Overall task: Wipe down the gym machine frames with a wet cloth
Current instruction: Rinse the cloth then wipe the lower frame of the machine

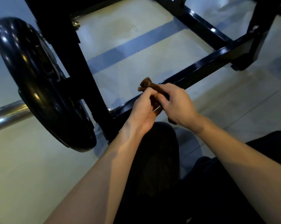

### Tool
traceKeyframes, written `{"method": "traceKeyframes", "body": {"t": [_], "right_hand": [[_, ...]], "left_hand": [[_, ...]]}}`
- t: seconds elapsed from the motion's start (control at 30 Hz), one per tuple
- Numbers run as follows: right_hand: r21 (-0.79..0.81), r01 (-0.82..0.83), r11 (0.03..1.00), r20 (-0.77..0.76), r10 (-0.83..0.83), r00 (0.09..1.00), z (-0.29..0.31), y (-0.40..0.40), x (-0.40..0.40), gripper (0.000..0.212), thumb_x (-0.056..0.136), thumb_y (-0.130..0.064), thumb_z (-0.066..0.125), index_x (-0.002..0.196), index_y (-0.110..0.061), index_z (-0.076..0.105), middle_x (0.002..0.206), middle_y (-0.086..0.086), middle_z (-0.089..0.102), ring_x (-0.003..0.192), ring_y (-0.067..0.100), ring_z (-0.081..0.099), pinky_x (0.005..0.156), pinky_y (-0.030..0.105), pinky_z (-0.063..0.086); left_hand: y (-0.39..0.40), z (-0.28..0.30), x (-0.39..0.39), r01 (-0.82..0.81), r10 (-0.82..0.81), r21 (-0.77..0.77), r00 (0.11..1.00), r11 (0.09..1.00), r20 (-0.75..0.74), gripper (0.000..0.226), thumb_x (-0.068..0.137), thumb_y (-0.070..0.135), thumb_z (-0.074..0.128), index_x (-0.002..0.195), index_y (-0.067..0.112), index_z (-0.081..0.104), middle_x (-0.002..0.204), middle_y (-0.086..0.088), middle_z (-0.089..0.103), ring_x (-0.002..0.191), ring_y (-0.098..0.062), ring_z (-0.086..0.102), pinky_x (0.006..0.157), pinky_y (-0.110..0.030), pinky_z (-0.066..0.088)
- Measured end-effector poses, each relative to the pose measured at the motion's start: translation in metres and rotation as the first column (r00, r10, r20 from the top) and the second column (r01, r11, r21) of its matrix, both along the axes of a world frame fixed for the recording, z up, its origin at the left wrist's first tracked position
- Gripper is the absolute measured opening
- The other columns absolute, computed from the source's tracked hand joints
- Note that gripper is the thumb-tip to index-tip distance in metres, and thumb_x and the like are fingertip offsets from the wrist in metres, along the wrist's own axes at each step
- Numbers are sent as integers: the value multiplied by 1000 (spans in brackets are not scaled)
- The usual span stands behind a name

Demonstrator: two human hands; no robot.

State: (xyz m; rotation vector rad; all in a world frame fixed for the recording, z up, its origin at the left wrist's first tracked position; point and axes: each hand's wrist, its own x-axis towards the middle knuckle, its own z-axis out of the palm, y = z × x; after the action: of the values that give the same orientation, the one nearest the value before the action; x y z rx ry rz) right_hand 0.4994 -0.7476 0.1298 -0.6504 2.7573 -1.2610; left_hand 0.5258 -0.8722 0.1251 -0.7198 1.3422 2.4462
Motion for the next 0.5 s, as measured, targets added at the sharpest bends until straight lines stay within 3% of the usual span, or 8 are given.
{"method": "traceKeyframes", "body": {"t": [0.1, 0.2, 0.3, 0.4, 0.43, 0.5], "right_hand": [[39, -8, 999, 30, 7, 1000, -4, 1, -5, 21, 106, -27, 57, 121, -24, 71, 113, 2, 55, 107, 16, 51, 97, 34, 46], [148, -41, 988, 59, 32, 998, -12, -3, 1, 29, 105, -33, 56, 130, -19, 63, 132, 3, 43, 120, 21, 41, 109, 41, 41], [38, -22, 999, 90, 18, 996, -17, -5, 5, 48, 101, -40, 62, 139, -15, 46, 134, 3, 40, 121, 19, 49, 105, 45, 49], [85, -62, 995, 171, 47, 984, -15, -1, -1, 74, 100, -57, 57, 158, -21, 29, 145, 4, 46, 126, 17, 52, 104, 36, 49], [120, -109, 987, 186, 85, 979, -12, 2, -4, 71, 101, -59, 53, 157, -21, 33, 141, 3, 55, 120, 15, 58, 98, 32, 51], [170, -203, 964, 174, 173, 969, -10, 1, -6, 54, 103, -61, 47, 139, -22, 56, 110, -1, 72, 92, 11, 70, 77, 32, 57]], "left_hand": [[-4, 4, 2, -15, 16, 75, 1000, 997, -16, 40, 101, 23, 58, 133, -1, 60, 124, -21, 68, 120, -31, 64, 111, -48, 46], [-8, 5, 0, -37, 36, 76, 999, 996, 8, 49, 100, 30, 64, 136, -2, 59, 125, -21, 69, 119, -30, 66, 106, -45, 51], [-10, 3, 0, -72, 70, 36, 996, 997, 60, 43, 98, 33, 67, 129, 4, 65, 109, -14, 75, 106, -25, 72, 92, -41, 60], [-12, 3, 1, -114, 106, 78, 989, 990, 103, 32, 98, 32, 67, 120, 9, 65, 106, -14, 77, 103, -26, 74, 89, -42, 61], [-12, 3, 2, -119, 109, 89, 987, 989, 116, 32, 97, 33, 68, 119, 11, 65, 112, -16, 75, 109, -28, 72, 93, -44, 60], [-16, -2, 5, -125, 114, 72, 984, 990, 139, 32, 94, 39, 71, 115, 14, 68, 115, -14, 74, 114, -28, 70, 97, -49, 58]]}}
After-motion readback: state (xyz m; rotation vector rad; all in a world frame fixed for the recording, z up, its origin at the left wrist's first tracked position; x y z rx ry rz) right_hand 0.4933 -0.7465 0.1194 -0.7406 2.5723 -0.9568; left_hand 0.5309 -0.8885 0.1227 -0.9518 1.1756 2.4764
